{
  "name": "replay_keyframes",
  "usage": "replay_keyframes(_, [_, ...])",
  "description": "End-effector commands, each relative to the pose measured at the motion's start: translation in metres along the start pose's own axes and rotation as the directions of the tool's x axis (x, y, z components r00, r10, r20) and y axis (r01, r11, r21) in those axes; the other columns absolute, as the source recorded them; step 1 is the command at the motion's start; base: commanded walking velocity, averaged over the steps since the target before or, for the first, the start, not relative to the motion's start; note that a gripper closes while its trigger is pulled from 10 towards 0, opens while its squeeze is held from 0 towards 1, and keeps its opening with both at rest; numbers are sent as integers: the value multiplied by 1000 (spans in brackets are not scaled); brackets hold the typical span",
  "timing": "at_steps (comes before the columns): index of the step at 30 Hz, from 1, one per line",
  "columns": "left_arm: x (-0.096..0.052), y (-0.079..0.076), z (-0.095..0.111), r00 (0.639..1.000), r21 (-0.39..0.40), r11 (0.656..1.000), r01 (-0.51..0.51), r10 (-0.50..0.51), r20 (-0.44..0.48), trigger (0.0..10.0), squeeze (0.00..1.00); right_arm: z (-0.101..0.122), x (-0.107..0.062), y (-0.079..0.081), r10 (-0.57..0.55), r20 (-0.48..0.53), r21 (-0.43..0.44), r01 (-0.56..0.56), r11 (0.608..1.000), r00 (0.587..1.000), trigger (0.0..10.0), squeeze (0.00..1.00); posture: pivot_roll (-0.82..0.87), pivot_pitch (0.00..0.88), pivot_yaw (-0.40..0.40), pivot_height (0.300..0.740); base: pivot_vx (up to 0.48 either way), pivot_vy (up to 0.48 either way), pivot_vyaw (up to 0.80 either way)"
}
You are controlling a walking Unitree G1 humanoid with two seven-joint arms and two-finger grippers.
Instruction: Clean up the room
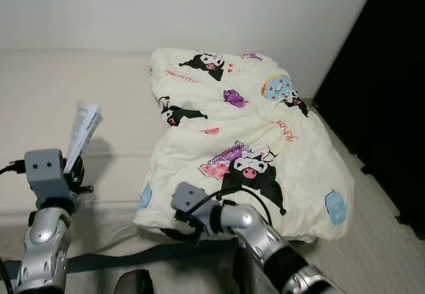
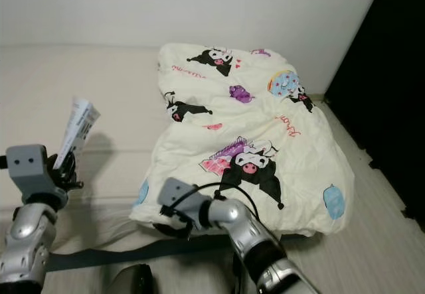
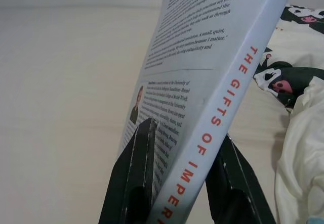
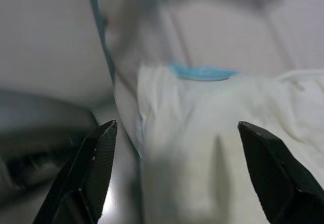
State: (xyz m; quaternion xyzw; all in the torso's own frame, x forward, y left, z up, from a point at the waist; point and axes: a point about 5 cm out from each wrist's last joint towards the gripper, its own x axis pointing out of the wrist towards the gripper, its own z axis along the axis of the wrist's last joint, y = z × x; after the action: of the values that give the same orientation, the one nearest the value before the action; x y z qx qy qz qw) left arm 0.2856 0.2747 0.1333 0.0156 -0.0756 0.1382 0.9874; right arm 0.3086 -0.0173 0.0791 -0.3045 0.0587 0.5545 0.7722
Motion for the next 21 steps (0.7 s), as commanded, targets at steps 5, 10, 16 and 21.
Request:
replay_keyframes(5, [0, 3, 9, 1000, -23, 1000, 5, -4, 26, 10000, 0, -8, 9, -3, 28, -182, -214, -68, 975, 983, 10000, 1000, 31, 192, -90, 571, 0, 0, 0])
replay_keyframes(10, [-1, 2, 11, 999, -26, 999, 22, -22, 28, 10000, 0, 0, 16, -5, 11, -218, -417, -103, 903, 976, 10000, 949, 44, 214, -109, 571, 0, 0, 0])
replay_keyframes(16, [-2, 2, 12, 999, -29, 999, 19, -18, 32, 10000, 0, 2, 20, -3, -8, -201, -426, -81, 901, 979, 10000, 0, 56, 223, -119, 571, 0, 0, 0])
replay_keyframes(21, [-3, 4, 14, 999, -19, 1000, 11, -10, 34, 10000, 0, 5, 25, 2, -16, -152, -409, -49, 911, 988, 10000, 0, 67, 234, -129, 571, 0, 0, 0])
